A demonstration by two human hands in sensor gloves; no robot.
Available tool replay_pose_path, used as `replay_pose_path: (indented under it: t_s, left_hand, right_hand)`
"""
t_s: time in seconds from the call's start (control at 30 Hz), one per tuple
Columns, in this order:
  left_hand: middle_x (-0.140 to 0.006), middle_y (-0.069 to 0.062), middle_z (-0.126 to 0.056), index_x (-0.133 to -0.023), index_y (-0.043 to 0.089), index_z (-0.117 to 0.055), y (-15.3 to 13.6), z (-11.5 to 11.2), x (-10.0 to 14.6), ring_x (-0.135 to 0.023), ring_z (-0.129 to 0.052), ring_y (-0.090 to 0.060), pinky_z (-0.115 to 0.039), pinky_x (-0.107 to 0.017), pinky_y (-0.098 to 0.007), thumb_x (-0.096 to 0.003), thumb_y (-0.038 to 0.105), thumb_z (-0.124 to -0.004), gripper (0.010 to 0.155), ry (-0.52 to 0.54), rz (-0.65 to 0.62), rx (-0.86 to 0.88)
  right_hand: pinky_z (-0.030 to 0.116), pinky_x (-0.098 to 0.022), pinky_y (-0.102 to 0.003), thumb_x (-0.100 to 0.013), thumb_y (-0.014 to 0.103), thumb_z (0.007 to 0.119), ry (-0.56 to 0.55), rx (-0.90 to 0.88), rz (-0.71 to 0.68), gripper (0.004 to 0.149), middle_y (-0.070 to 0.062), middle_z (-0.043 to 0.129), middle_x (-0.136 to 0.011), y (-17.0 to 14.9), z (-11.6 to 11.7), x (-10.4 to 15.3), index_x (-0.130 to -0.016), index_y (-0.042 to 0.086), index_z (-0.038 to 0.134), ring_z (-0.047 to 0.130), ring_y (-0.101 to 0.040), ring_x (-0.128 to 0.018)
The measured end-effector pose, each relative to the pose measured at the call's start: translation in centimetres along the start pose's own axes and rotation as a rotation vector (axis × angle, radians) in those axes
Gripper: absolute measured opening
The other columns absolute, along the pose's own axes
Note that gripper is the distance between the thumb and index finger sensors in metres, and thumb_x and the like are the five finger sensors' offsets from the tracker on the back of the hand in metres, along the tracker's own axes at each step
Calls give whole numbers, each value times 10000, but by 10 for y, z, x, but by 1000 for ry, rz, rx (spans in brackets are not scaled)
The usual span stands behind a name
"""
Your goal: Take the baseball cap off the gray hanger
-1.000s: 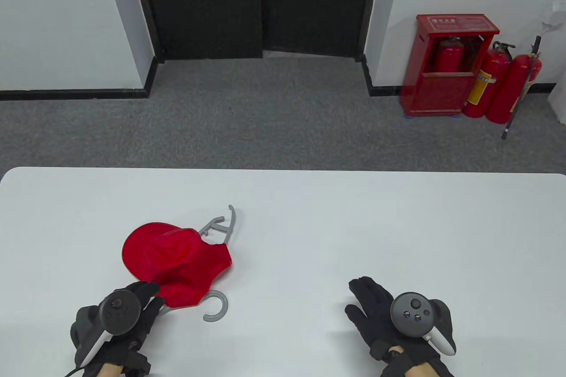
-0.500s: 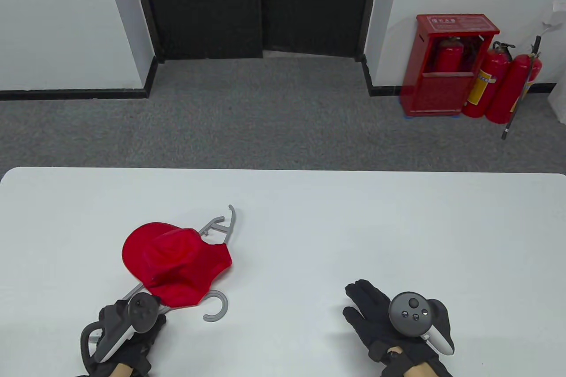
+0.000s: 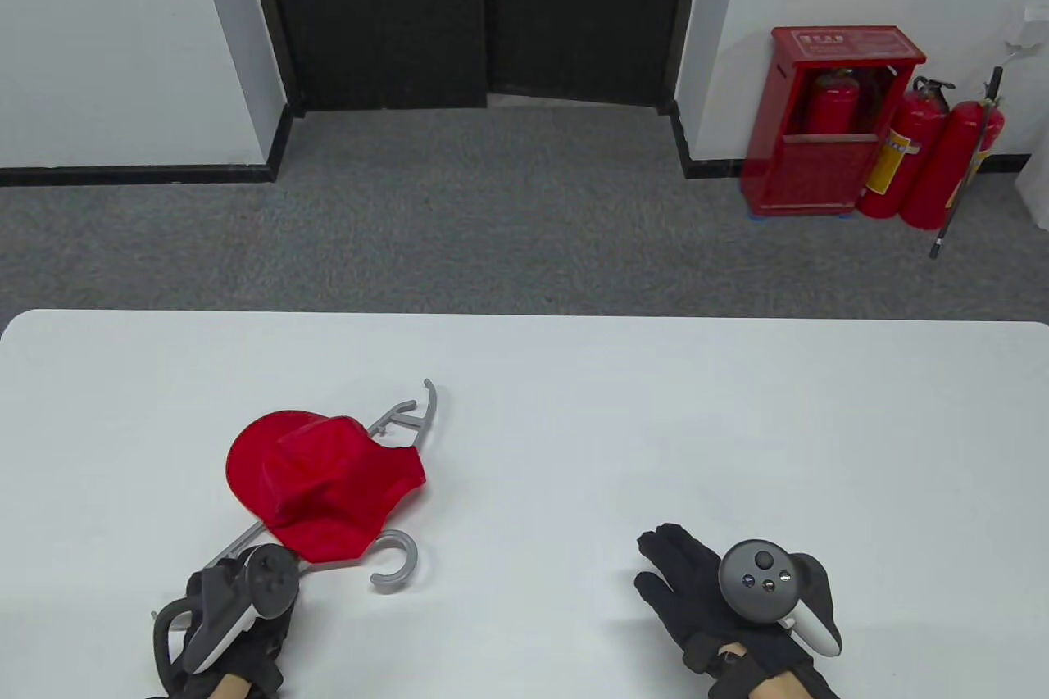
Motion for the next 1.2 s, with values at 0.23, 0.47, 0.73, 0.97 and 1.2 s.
replay_pose_path:
  t_s: [0.23,0.47,0.73,0.97,1.2]
  left_hand:
    - [-989,-19,-908,-1010,357,-728,-2,38,8,-760,-984,-281,-542,-737,-721,-574,360,-745,436,146,-32,119]
    - [-818,-23,-973,-1015,353,-764,-14,76,27,-613,-957,-268,-586,-719,-672,-570,365,-730,446,262,-94,373]
    - [-814,-25,-978,-1021,340,-769,-12,96,47,-602,-958,-266,-634,-683,-640,-575,368,-735,448,249,-231,689]
    - [-818,-29,-984,-1026,345,-784,8,100,55,-603,-959,-265,-647,-678,-631,-578,377,-735,452,196,-360,789]
    - [-811,-31,-991,-1022,348,-793,34,100,63,-595,-962,-266,-650,-675,-629,-577,375,-744,449,158,-444,769]
  right_hand:
    - [442,-622,-822,-599,467,609,14,-18,3,676,-313,381,-1204,0,1,0,-1140,73,514,448,-612,-1018]
    - [443,-622,-822,-599,465,610,23,-24,8,675,-319,390,-1202,0,1,0,-1138,67,523,459,-613,-1015]
    - [451,-624,-818,-600,468,606,24,-5,-7,674,-318,402,-1200,3,-1,1,-1136,67,529,467,-610,-1014]
    - [516,-618,-801,-591,460,624,-119,1,-130,657,-307,493,-1181,20,-16,8,-1115,66,576,558,-590,-996]
    - [615,-608,-748,-572,388,706,-468,76,-365,581,-255,652,-1113,59,-42,31,-1071,101,630,724,-514,-930]
Point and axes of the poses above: the tracker on the back of each hand, its own y axis roughly to the thumb side, its own x axis roughly from the fingertips to the wrist, z = x × y, the point moved 4 cm from there along -x, roughly from the wrist to the fingertips
